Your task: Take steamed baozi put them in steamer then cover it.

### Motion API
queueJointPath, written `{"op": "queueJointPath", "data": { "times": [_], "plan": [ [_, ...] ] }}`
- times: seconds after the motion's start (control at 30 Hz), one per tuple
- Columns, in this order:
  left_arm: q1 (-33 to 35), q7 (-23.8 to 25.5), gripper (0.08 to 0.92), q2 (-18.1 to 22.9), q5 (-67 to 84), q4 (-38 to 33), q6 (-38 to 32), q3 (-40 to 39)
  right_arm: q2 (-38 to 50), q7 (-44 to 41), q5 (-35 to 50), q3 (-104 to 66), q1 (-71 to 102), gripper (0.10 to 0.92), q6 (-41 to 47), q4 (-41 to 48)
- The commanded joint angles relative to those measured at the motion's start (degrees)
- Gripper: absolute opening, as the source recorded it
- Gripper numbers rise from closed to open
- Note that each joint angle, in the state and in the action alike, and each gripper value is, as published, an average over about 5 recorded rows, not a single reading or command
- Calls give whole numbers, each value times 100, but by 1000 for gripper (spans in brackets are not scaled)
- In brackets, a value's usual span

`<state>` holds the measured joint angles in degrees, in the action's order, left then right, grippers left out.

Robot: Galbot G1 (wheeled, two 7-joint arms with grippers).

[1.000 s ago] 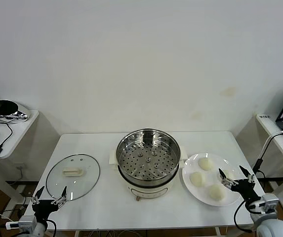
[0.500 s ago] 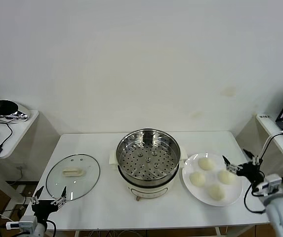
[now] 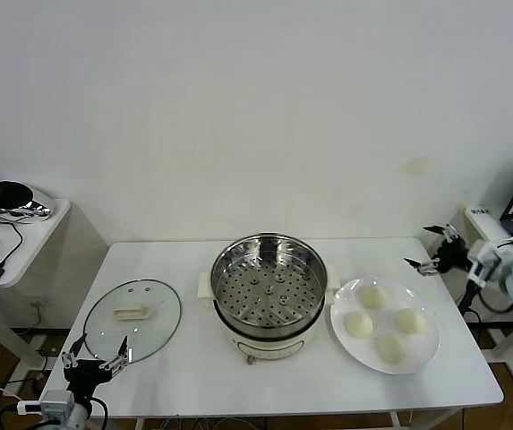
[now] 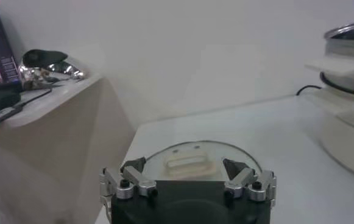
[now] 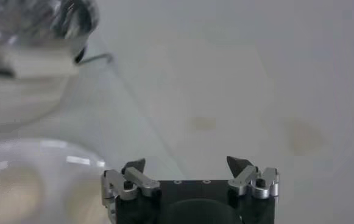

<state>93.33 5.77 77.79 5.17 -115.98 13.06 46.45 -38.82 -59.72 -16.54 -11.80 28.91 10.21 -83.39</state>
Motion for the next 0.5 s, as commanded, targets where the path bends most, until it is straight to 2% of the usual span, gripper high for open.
{"op": "queueJointPath", "data": {
  "times": [0.03,0.27,0.5],
  "plan": [
    [17,-7,823,68,-30,-126,0,-41,15,-1264,-1088,3307,-2832,823,-371,1249],
    [74,-9,823,92,-32,-206,-4,-69,-716,-1296,-1408,4073,-3121,823,-571,1802],
    [121,-17,823,121,-11,-233,1,-60,-986,-1184,-1671,3756,-2495,823,-494,2378]
  ]
}}
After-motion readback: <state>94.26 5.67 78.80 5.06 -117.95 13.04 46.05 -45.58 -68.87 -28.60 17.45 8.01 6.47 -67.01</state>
